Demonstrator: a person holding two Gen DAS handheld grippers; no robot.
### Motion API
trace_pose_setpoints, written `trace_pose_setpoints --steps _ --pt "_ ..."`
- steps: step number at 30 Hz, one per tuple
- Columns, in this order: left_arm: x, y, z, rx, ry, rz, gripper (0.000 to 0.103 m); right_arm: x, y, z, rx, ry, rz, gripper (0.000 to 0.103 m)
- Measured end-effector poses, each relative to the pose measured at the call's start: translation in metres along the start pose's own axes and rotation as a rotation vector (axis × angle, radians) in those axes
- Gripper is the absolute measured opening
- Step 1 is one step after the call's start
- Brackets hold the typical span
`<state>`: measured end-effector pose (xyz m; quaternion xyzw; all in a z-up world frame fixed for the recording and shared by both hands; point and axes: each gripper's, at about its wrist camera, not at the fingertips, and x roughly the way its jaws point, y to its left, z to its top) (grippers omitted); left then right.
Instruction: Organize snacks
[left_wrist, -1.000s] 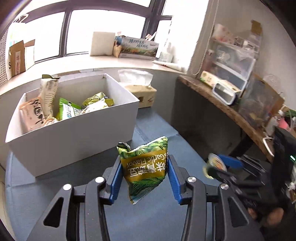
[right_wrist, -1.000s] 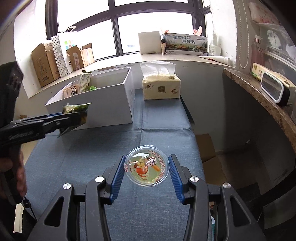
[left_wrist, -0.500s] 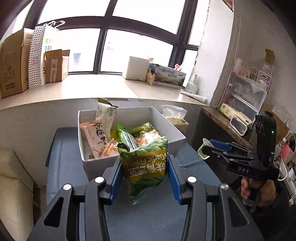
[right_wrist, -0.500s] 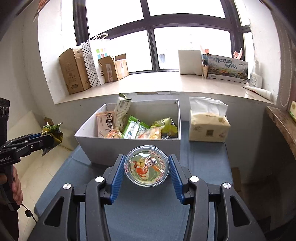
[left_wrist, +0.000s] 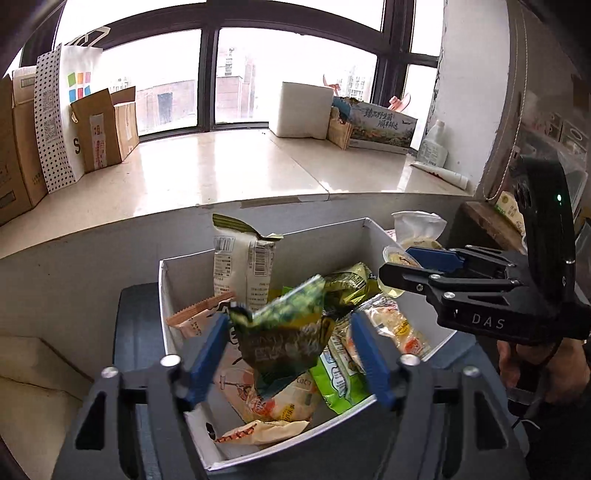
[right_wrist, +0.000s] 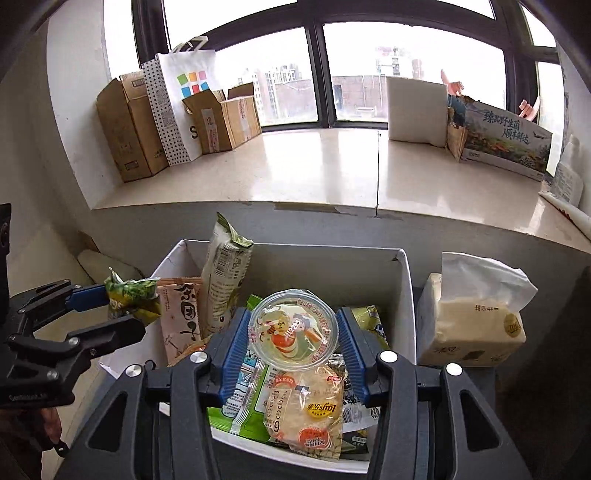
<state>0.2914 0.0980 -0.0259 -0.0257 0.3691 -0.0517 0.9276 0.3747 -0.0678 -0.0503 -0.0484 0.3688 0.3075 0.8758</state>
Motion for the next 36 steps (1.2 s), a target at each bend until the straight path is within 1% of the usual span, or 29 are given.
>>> trace_pose_setpoints --steps 1,2,3,4,5,7,8,9,10,12,15,17,20,22,23,24,27,29,31,33,36 --pt "0.004 -0.002 -0.001 0.013 0.006 0.022 0.103 0.007 -0.001 0.0 0.007 0.025 -0.009 0.081" --pt "0.006 -0.002 -0.002 0.019 0.005 0.035 0.103 0.011 -0.003 0.0 0.01 0.022 -0.038 0.091" --pt "0.006 -0.002 -0.003 0.015 0.0 0.037 0.103 0.01 -0.004 -0.001 0.005 0.001 -0.067 0.102" --pt "0.005 -0.001 -0.004 0.005 -0.004 0.034 0.103 0.009 -0.008 -0.002 0.01 -0.02 -0.095 0.103" --pt "0.003 0.0 -0.005 -0.012 -0.008 0.023 0.103 0.007 -0.012 -0.002 0.026 -0.034 -0.105 0.103" --pt "-0.001 0.002 -0.007 -0.034 -0.017 0.014 0.103 0.008 -0.02 -0.004 0.071 -0.018 -0.078 0.103" --pt "-0.003 0.003 -0.007 -0.036 -0.021 0.033 0.103 0.009 -0.023 -0.005 0.083 -0.007 -0.063 0.103" --pt "-0.006 0.003 -0.007 -0.036 -0.029 0.056 0.103 0.008 -0.023 -0.006 0.081 0.0 -0.067 0.103" --pt "-0.011 0.003 -0.007 -0.029 -0.052 0.074 0.103 0.006 -0.022 -0.007 0.069 -0.004 -0.081 0.103" --pt "-0.027 0.003 -0.009 -0.019 -0.129 0.124 0.103 -0.002 -0.017 -0.009 0.037 -0.025 -0.114 0.103" --pt "-0.054 0.001 -0.01 -0.022 -0.195 0.16 0.103 -0.023 -0.003 -0.01 -0.016 -0.078 -0.157 0.103" --pt "-0.075 -0.003 -0.011 -0.023 -0.239 0.187 0.103 -0.044 0.01 -0.011 -0.059 -0.136 -0.182 0.103" --pt "-0.104 -0.009 -0.017 -0.019 -0.294 0.201 0.103 -0.077 0.029 -0.013 -0.111 -0.21 -0.208 0.103" --pt "-0.12 -0.012 -0.024 -0.027 -0.298 0.185 0.103 -0.099 0.042 -0.019 -0.138 -0.248 -0.262 0.103" --pt "-0.127 -0.015 -0.027 -0.03 -0.288 0.171 0.103 -0.111 0.048 -0.022 -0.159 -0.278 -0.282 0.103" --pt "-0.133 -0.018 -0.031 -0.033 -0.266 0.161 0.103 -0.122 0.055 -0.027 -0.18 -0.297 -0.284 0.103" --pt "-0.156 -0.029 -0.05 -0.076 -0.243 0.132 0.103 -0.156 0.071 -0.044 -0.203 -0.328 -0.258 0.103" --pt "-0.174 -0.035 -0.063 -0.104 -0.24 0.116 0.103 -0.177 0.077 -0.061 -0.18 -0.348 -0.225 0.103" --pt "-0.19 -0.041 -0.077 -0.11 -0.237 0.079 0.103 -0.191 0.078 -0.077 -0.145 -0.317 -0.182 0.103" --pt "-0.205 -0.046 -0.091 -0.095 -0.266 0.047 0.103 -0.199 0.076 -0.092 -0.107 -0.276 -0.15 0.103" --pt "-0.223 -0.054 -0.111 -0.088 -0.284 0.006 0.103 -0.212 0.073 -0.113 -0.065 -0.239 -0.145 0.103"
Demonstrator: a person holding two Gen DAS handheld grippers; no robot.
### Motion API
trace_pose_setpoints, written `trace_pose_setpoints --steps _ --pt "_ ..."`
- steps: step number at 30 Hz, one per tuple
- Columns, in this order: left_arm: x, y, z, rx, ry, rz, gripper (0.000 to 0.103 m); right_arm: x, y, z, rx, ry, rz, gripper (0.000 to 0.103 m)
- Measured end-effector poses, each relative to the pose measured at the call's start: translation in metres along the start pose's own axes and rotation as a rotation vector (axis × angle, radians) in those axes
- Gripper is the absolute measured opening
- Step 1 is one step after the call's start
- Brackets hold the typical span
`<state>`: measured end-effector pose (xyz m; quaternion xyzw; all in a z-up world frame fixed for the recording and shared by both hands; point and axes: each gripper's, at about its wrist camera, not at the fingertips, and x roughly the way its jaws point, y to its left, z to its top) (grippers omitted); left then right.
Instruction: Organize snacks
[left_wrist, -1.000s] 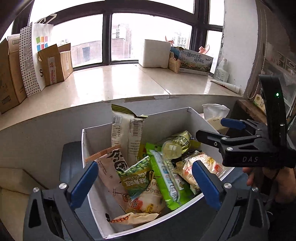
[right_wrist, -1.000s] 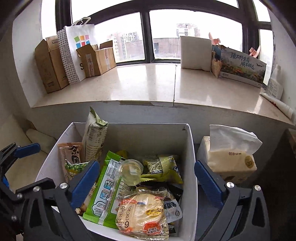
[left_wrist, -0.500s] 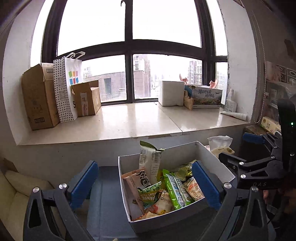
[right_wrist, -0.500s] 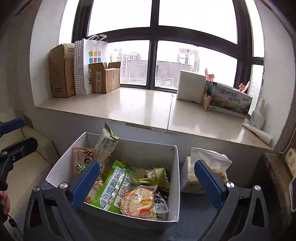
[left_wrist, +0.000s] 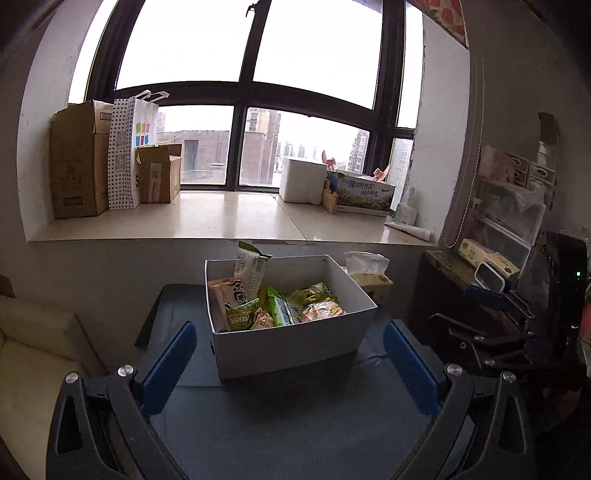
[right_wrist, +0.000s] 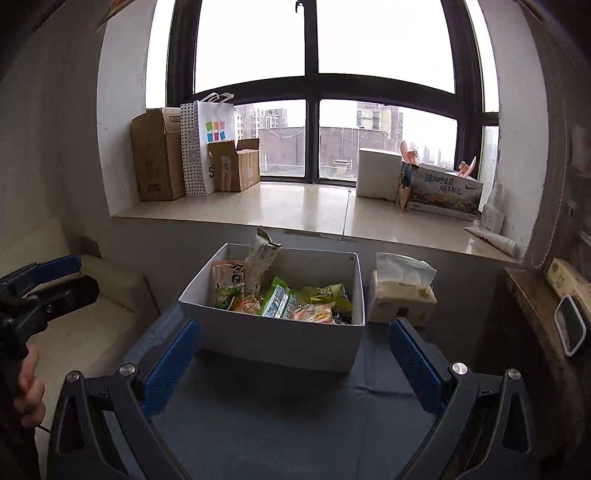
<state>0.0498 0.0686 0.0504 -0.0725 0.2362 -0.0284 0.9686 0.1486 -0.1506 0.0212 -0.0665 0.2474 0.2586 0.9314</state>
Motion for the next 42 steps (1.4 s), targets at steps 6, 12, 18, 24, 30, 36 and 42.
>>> trace_pose_setpoints --steps 6,12,18,24,30,36,42 --pt "-0.013 -0.006 -0.018 -0.005 0.01 0.118 0.103 -0.023 -0.008 -0.022 0.09 0.055 0.05 0.103" --pt "-0.008 -0.023 -0.036 0.008 0.081 0.055 0.103 -0.033 -0.016 -0.033 0.134 0.058 0.026 0.103" --pt "-0.005 -0.032 -0.035 0.023 0.095 0.058 0.103 -0.032 -0.018 -0.037 0.137 0.069 0.019 0.103" --pt "-0.001 -0.028 -0.034 0.006 0.108 0.06 0.103 -0.03 -0.018 -0.039 0.139 0.082 0.019 0.103" --pt "0.001 -0.025 -0.034 -0.006 0.12 0.068 0.103 -0.028 -0.014 -0.041 0.129 0.089 0.021 0.103" --pt "0.004 -0.026 -0.034 -0.003 0.129 0.065 0.103 -0.028 -0.011 -0.041 0.118 0.087 0.011 0.103" --pt "0.006 -0.027 -0.034 -0.005 0.138 0.061 0.103 -0.028 -0.013 -0.04 0.124 0.087 0.017 0.103"
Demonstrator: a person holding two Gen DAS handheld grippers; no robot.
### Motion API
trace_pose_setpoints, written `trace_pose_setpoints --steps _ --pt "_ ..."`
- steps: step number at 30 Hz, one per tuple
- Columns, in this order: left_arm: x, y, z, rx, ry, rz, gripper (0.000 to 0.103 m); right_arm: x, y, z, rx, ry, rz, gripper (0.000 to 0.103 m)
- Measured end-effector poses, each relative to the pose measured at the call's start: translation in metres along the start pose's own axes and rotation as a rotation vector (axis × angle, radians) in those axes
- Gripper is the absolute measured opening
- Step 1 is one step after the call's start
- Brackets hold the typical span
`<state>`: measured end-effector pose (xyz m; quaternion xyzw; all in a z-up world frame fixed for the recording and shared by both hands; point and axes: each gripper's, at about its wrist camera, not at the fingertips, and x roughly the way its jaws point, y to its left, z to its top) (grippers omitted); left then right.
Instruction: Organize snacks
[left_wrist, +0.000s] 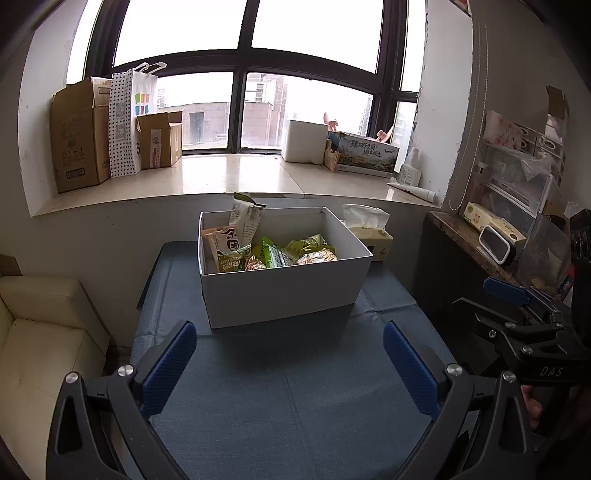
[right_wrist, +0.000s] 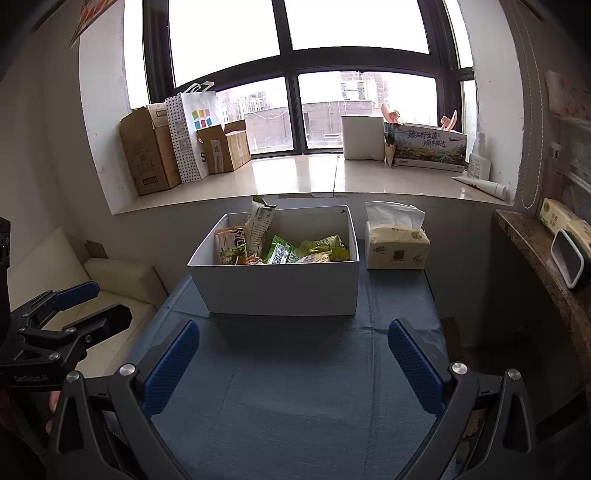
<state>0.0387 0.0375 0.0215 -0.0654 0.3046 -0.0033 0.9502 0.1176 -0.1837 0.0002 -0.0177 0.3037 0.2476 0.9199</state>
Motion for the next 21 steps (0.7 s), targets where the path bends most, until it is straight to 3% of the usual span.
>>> trace_pose_setpoints --steps 21 --pt "0.0046 0.0026 -0.0025 -0.015 0.037 -0.015 0.103 -0.0001 0.0005 -0.0006 -0.01 0.001 -0.005 0.103"
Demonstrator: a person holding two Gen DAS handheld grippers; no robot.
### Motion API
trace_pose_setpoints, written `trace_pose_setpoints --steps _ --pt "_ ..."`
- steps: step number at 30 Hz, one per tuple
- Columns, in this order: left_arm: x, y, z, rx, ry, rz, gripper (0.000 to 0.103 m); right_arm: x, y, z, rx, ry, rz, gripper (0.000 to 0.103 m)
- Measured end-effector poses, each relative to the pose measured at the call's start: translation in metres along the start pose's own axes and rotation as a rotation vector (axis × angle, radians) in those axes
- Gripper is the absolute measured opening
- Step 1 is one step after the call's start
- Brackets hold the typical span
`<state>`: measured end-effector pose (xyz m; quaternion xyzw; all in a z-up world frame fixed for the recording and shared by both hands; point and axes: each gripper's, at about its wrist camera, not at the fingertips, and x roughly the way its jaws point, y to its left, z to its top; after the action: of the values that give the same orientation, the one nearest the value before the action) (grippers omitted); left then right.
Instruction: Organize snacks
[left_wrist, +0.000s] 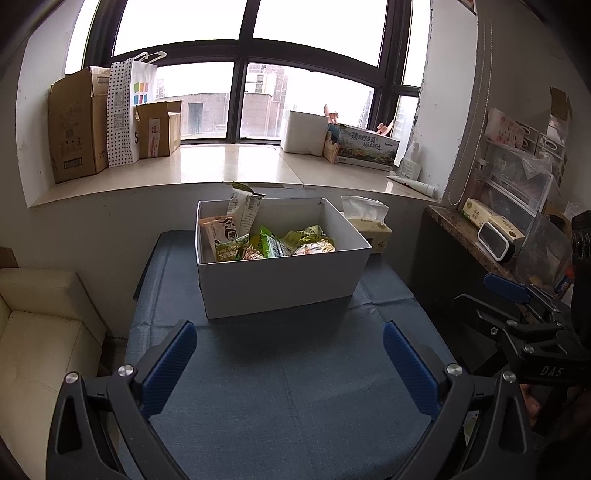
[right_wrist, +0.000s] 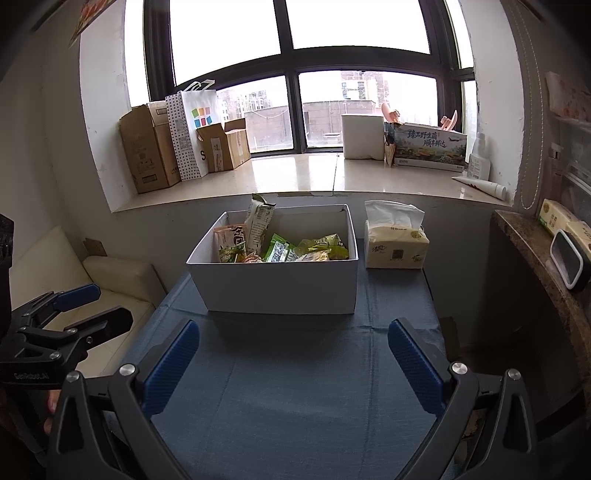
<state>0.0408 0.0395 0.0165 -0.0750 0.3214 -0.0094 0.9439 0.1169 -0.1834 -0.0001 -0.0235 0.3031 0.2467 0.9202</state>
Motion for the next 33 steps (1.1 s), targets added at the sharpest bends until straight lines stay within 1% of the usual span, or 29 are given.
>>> trace_pose_setpoints --steps 12,15,33 --pt "0.0005 -0.0028 -0.001 0.015 0.005 0.008 0.103 -0.0008 0.001 -0.0003 -0.004 0.002 0.006 0.103" --pt "-0.0002 -0.0031 -0.0007 0.01 0.001 -0.004 0.103 -0.0009 0.001 -0.0004 -0.002 0.003 0.007 0.103" --pt "-0.0023 0.0 -0.0004 0.0 -0.003 0.003 0.103 0.0005 0.0031 -0.0001 -0.009 0.004 0.015 0.103"
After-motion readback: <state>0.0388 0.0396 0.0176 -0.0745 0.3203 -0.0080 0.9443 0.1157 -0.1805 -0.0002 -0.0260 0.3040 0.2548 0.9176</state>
